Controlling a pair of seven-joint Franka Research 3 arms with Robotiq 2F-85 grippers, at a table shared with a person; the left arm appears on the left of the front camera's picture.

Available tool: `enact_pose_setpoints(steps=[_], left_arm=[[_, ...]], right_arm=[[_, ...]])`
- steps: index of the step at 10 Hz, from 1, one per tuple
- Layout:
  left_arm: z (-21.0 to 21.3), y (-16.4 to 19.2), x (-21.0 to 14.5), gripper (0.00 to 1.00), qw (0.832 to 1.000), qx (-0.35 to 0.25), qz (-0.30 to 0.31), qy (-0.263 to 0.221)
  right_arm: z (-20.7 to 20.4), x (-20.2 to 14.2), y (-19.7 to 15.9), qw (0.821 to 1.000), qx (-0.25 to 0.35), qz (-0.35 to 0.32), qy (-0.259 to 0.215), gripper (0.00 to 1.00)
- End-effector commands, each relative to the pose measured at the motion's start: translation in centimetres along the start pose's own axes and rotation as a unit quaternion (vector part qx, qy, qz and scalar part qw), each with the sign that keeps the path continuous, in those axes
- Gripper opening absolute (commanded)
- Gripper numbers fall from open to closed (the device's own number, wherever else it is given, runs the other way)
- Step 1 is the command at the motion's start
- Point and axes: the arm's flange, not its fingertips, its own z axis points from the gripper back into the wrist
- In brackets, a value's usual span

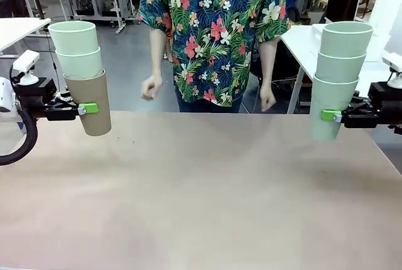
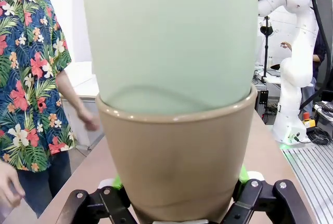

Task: Stack the cups and store them in the basket.
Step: Place the stack of Reusable plastic cups into the Pantry Basket.

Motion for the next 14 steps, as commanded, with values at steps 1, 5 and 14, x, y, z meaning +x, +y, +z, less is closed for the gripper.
enact_pose_setpoints(steps=[1, 5, 14], left_arm=[[-0.08, 0.03, 0.52, 0.85, 1.0, -0.001, -0.005, -0.002], [-0.08, 0.03, 0.52, 0.85, 1.0, -0.001, -0.005, -0.002], [-0.08, 0.03, 0.52, 0.85, 1.0, -0.001, -0.005, -0.002]], right_arm=[[0.01, 0.36, -0.05, 1.0, 0.0, 0.006, -0.001, 0.85], [0.01, 0.36, -0.05, 1.0, 0.0, 0.006, -0.001, 0.85], [0.01, 0.36, -0.05, 1.0, 0.0, 0.006, -0.001, 0.85]])
